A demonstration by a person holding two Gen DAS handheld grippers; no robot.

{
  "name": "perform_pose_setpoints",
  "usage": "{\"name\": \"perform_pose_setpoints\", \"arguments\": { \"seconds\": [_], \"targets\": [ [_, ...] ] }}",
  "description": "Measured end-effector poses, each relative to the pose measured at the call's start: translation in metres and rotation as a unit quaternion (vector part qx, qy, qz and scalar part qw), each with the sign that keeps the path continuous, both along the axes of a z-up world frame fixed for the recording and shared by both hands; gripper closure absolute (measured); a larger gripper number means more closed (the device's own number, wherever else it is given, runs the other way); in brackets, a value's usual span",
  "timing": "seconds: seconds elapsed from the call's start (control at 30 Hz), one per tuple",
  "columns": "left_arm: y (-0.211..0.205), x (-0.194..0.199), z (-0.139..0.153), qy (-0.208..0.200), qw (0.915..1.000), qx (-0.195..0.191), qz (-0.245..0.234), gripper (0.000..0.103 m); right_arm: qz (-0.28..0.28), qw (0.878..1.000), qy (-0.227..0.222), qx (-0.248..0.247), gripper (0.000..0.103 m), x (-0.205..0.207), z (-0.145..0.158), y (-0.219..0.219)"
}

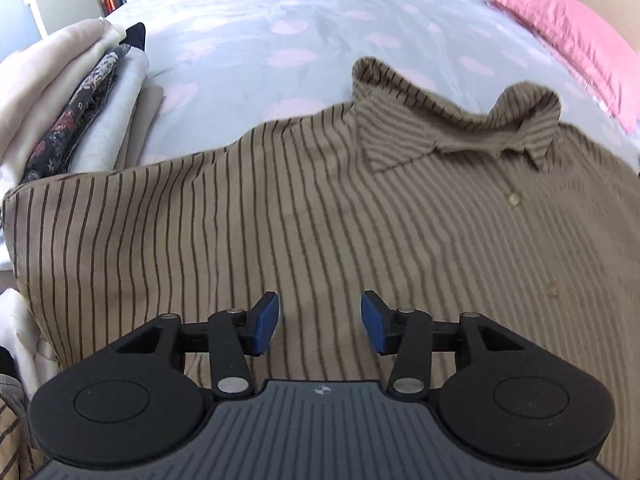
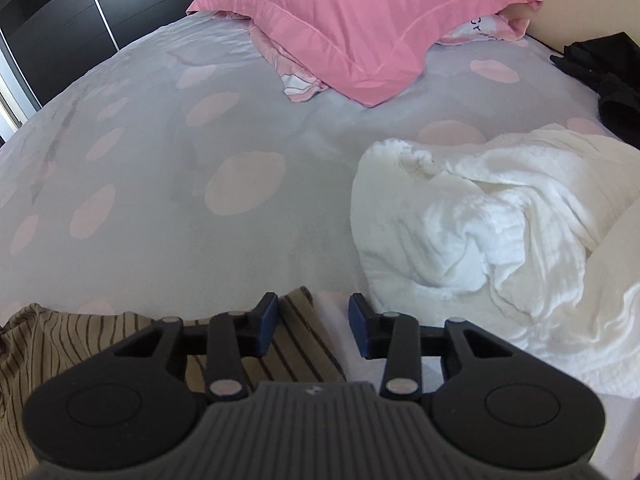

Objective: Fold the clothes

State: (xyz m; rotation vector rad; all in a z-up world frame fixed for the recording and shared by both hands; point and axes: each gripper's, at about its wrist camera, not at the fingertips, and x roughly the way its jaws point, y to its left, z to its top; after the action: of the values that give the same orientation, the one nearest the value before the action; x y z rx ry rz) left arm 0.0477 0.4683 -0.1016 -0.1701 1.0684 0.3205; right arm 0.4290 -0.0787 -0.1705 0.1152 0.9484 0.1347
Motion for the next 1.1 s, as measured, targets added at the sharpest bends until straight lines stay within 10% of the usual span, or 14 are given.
{"name": "perform_pose_setpoints", "arguments": {
  "seconds": [0.13,0.57,1.1],
  "targets": [
    [0.008,-0.004,-0.003,0.002,1.0000,0.001,0.007,0.059,0.013,0.999,-0.024,-0.022,0.101,-0.004,0.005,0.008],
    [0.008,-0.012,0.017,-0.025,0.9997,0.002,0.002,0.060,-0.002,0.995,-0.062,-0.072,0.103,-0.016,0.052,0.012],
    [0.002,-0.028,0.034,-0.046,0.9984,-0.006,-0.032,0.060,0.202,0.974,-0.053,-0.085,0.103,-0.099,0.139,0.169]
  ]
}}
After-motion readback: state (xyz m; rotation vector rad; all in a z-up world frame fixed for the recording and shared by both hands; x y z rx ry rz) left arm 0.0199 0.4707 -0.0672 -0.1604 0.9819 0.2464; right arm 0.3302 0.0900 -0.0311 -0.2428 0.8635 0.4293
